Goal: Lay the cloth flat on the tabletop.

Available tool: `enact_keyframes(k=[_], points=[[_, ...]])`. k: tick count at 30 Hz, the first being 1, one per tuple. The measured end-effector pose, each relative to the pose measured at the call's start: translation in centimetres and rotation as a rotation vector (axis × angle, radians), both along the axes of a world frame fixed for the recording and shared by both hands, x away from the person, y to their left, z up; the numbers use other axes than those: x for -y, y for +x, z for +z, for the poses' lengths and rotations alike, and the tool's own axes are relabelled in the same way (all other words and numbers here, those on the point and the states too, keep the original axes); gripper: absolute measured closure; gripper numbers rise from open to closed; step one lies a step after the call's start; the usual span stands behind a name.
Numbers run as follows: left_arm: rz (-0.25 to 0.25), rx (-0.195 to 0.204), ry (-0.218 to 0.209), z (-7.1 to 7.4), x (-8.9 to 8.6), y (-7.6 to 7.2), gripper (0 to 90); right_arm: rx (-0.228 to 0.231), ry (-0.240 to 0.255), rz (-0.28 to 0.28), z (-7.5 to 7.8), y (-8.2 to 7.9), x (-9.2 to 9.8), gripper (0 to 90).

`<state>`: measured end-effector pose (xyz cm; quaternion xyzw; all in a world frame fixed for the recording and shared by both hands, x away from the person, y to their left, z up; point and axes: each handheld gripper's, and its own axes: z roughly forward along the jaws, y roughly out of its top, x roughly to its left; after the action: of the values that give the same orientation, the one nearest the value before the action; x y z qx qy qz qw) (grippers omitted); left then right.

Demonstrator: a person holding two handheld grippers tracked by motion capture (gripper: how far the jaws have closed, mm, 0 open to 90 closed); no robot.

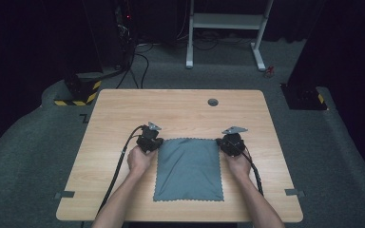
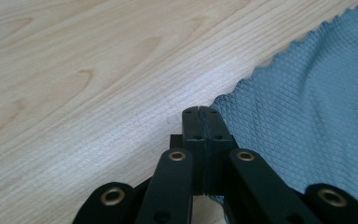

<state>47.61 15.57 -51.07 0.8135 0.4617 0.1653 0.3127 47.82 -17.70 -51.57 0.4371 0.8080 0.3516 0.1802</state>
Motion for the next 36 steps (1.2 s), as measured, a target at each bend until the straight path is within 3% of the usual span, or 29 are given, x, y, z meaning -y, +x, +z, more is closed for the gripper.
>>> enact_keyframes(k=[5, 9, 11, 13, 14, 15, 18, 20, 23, 26, 27, 31, 34, 36], points=[[0.017, 0.037, 0.017, 0.1, 0.1, 0.0, 90.0, -0.003, -0.008, -0.006, -0.2, 0.1, 0.0, 90.0], [0.031, 0.045, 0.036, -0.2, 0.2, 0.1, 89.7, 0.012, -0.026, -0.016, -0.4, 0.3, -0.3, 89.6], [0.043, 0.059, 0.048, -0.1, 0.3, 0.1, 88.3, 0.006, -0.04, -0.037, -0.3, 0.3, -0.5, 83.6], [0.055, 0.074, 0.043, 0.1, 0.2, -0.1, 81.3, 0.019, -0.047, -0.053, 0.0, 0.4, -0.4, 79.4], [0.055, 0.073, 0.03, 0.4, 0.1, -0.2, 73.0, 0.029, -0.022, -0.063, 0.4, 0.0, -0.4, 77.3], [0.055, 0.076, 0.013, 0.7, 0.0, -0.4, 73.0, 0.029, -0.022, -0.063, 0.4, 0.0, -0.4, 77.3], [0.002, 0.069, -0.049, 1.2, -0.1, -1.8, 62.7, 0.051, 0.01, 0.001, 1.0, -1.3, -0.9, 76.4], [-0.049, 0.067, -0.03, 0.9, 0.0, -3.6, 57.2, 0.036, 0.019, 0.079, 0.7, -3.0, -1.9, 74.1], [-0.06, 0.06, -0.034, 0.4, -0.2, -4.6, 54.8, 0.025, 0.005, 0.123, -0.1, -3.9, -2.5, 71.9], [-0.055, 0.049, 0.013, -0.4, -0.6, -5.2, 54.8, 0.018, -0.004, 0.128, -0.6, -4.0, -2.4, 70.9], [-0.051, 0.056, -0.005, -0.6, -0.9, -5.3, 54.1, 0.02, 0.001, 0.129, -0.6, -4.0, -2.3, 70.6], [-0.046, 0.077, 0.01, -0.6, -1.5, -4.9, 55.0, 0.021, -0.014, 0.131, -0.6, -4.1, -2.2, 68.9], [-0.051, 0.094, 0.056, -0.5, -1.5, -4.7, 53.6, 0.027, -0.02, 0.127, -0.6, -4.1, -2.2, 67.6], [-0.044, 0.086, 0.046, -0.5, -1.6, -4.5, 52.3, 0.028, -0.026, 0.12, -0.5, -4.1, -2.3, 65.2]])
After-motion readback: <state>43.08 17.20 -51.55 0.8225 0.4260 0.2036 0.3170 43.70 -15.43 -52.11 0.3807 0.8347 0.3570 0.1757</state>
